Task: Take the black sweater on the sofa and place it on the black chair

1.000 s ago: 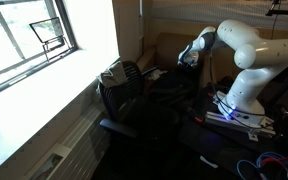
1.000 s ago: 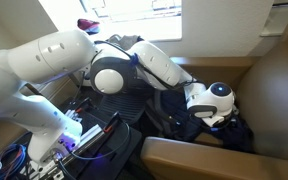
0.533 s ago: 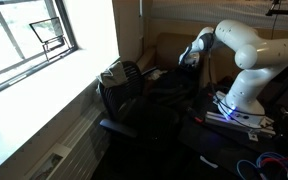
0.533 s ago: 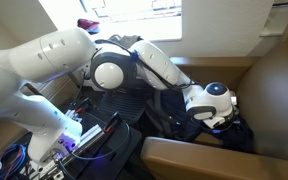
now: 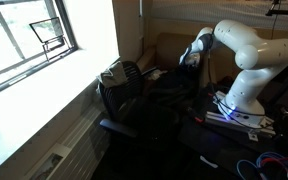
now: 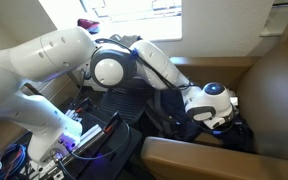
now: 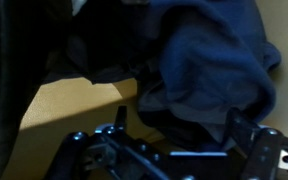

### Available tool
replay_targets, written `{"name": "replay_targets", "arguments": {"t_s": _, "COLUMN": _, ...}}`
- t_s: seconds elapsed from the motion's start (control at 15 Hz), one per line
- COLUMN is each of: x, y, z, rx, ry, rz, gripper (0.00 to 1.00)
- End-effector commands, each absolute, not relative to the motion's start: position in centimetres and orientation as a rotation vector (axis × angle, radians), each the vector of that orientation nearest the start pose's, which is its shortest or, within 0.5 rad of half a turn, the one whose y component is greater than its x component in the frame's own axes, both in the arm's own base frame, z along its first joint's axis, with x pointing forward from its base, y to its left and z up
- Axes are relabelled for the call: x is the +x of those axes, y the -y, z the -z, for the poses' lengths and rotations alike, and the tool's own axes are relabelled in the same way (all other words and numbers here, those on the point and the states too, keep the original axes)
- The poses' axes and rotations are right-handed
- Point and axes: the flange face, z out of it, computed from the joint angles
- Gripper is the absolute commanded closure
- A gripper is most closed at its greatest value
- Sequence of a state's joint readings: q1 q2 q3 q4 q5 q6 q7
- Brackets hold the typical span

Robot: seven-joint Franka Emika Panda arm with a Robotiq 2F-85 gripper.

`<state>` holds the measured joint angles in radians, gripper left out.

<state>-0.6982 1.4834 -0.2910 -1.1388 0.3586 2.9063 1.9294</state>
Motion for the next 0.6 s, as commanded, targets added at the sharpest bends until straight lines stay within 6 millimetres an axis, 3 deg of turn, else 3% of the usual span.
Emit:
{"name": "replay_targets", "arguments": {"t_s": 0.0, "x": 43.5, "y": 57.6, "z": 5.3, "rx": -0.246, "ry": -2.884, "rz": 0.639, "gripper": 0.0}}
{"name": "replay_targets", "arguments": {"t_s": 0.2, "x": 44.6, "y": 58.2, "z": 3.8, "rx": -0.154, "ry": -2.801, "rz": 0.658, "gripper": 0.0}}
{"name": "replay_targets", "arguments": {"t_s": 0.27, "x": 44.5, "y": 57.5, "z": 4.5, "rx": -0.195, "ry": -2.856, "rz": 0.648, "gripper": 0.0}}
{"name": "replay_targets", "arguments": {"t_s": 0.53, "x": 44.8, "y": 58.1, "z": 3.7, "rx": -0.162, "ry": -2.827, "rz": 0.651, "gripper": 0.0}}
